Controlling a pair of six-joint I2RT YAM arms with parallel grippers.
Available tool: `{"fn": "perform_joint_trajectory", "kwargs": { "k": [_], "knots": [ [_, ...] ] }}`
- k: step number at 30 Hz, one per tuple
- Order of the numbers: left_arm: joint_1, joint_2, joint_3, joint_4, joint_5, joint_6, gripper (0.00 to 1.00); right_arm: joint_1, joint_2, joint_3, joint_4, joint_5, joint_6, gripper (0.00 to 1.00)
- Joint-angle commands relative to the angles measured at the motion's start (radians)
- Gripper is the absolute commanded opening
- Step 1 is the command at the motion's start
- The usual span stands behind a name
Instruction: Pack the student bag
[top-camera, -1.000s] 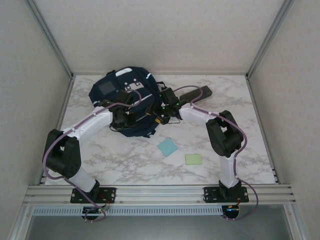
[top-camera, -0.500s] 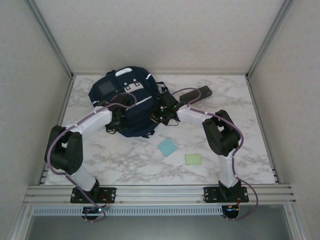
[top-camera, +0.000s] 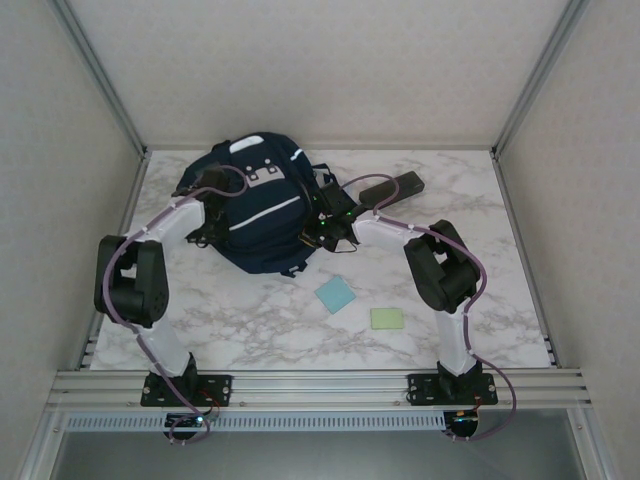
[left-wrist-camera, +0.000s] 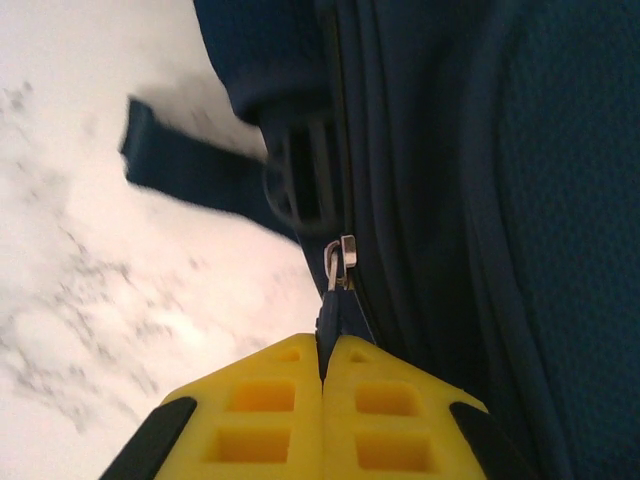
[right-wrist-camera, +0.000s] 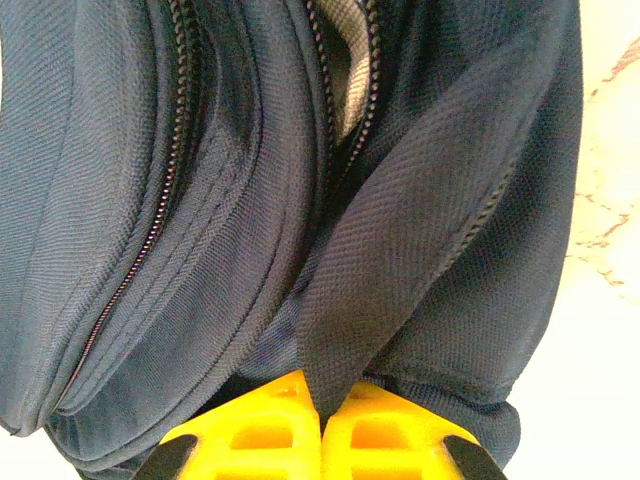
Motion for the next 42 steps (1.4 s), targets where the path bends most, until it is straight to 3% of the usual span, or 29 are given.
{"fn": "perform_joint_trajectory", "kwargs": {
  "k": [1,6,10,14,15,16,18,21,22,25,28,35,42],
  "knots": [
    [0.086,0.023,0.017,0.144,-0.16,0.134,0.0,0.0,0.034,0.01,-0.07,0.066,-0.049,0.0],
    [0.2,0.001,-0.023,0.326,0.071,0.274,0.0,0.006,0.053,0.037,-0.086,0.057,-0.095,0.0],
    [0.269,0.008,0.001,0.333,0.152,0.281,0.0,0.021,0.059,0.075,-0.078,0.013,-0.162,0.0],
    [0.275,-0.028,-0.004,0.321,0.195,0.262,0.01,0.032,0.04,0.106,-0.058,-0.036,-0.22,0.0],
    [0.274,-0.039,-0.006,0.318,0.199,0.249,0.09,0.032,0.034,0.112,-0.059,-0.042,-0.226,0.0],
    [0.273,-0.056,-0.007,0.307,0.192,0.224,0.27,0.032,0.025,0.125,-0.067,-0.048,-0.24,0.0],
    [0.271,-0.089,-0.001,0.268,0.193,0.161,0.59,0.031,0.007,0.152,-0.105,-0.043,-0.273,0.1],
    [0.254,-0.147,0.01,0.188,0.193,0.057,0.8,0.025,-0.021,0.207,-0.207,-0.009,-0.336,0.42],
    [0.244,-0.171,0.005,0.166,0.208,0.017,0.98,0.02,-0.029,0.222,-0.246,0.013,-0.355,0.49],
    [0.2,-0.24,-0.031,0.141,0.288,-0.085,1.0,-0.007,-0.051,0.248,-0.351,0.09,-0.4,0.62],
    [0.134,-0.296,-0.08,0.139,0.343,-0.193,1.0,-0.053,-0.058,0.254,-0.441,0.171,-0.434,0.68],
    [-0.058,-0.424,-0.17,0.175,0.311,-0.402,1.0,-0.167,-0.034,0.215,-0.564,0.34,-0.476,0.69],
    [-0.192,-0.472,-0.243,0.264,0.326,-0.565,1.0,-0.212,0.03,0.187,-0.532,0.36,-0.486,0.62]
  ]
}}
